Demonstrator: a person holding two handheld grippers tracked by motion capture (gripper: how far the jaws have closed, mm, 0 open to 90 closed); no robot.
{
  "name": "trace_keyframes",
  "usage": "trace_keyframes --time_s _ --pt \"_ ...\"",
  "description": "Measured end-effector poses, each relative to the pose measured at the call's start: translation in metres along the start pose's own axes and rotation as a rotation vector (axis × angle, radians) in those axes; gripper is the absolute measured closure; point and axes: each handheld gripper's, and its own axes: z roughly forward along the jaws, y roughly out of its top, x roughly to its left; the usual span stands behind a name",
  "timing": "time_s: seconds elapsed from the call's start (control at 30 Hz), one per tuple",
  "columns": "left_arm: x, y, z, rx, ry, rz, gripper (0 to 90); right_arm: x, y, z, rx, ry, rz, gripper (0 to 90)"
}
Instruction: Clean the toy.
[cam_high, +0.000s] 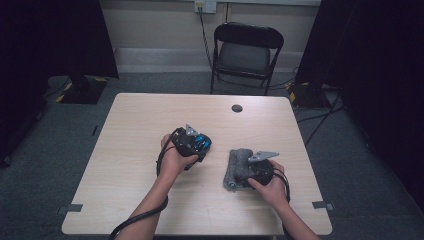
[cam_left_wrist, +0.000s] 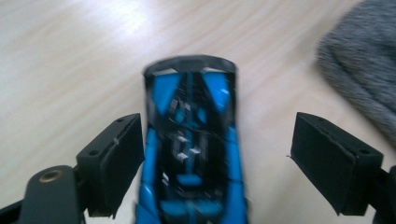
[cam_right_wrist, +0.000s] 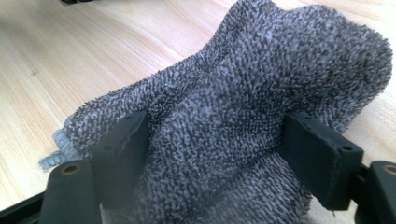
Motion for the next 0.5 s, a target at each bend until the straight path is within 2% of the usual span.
trace_keyframes --time_s 0.07,0.13,0.23,0.3,0.37,0.4,0.5 --pt "0.007 0.0 0.009 0.019 -0.008 0.0 16.1 0.001 0.0 0.001 0.005 -0.009 -0.026 24.7" --pt "0.012 0.0 0.018 0.026 0.001 -0.026 16.4 -0.001 -0.001 0.001 0.003 0.002 -0.021 25.0" --pt "0.017 0.0 0.027 -0.004 -0.029 -0.055 17.1 -0.002 -0.001 0.001 -0.005 0.008 -0.022 24.9" --pt "0.017 -0.001 0.034 0.004 -0.053 -0.076 16.8 -0.002 -0.002 0.001 -0.007 0.007 -0.023 24.9" --pt "0.015 -0.002 0.039 0.02 -0.058 -0.047 16.9 -0.003 -0.002 0.001 -0.007 0.01 -0.02 24.9" --pt "0.015 -0.003 0.041 0.022 -0.065 -0.045 16.8 -0.003 -0.002 0.001 -0.01 0.012 -0.018 24.9" --pt "0.017 -0.005 0.048 0.015 -0.043 -0.062 16.5 -0.003 -0.003 0.001 -0.017 0.012 -0.018 24.9"
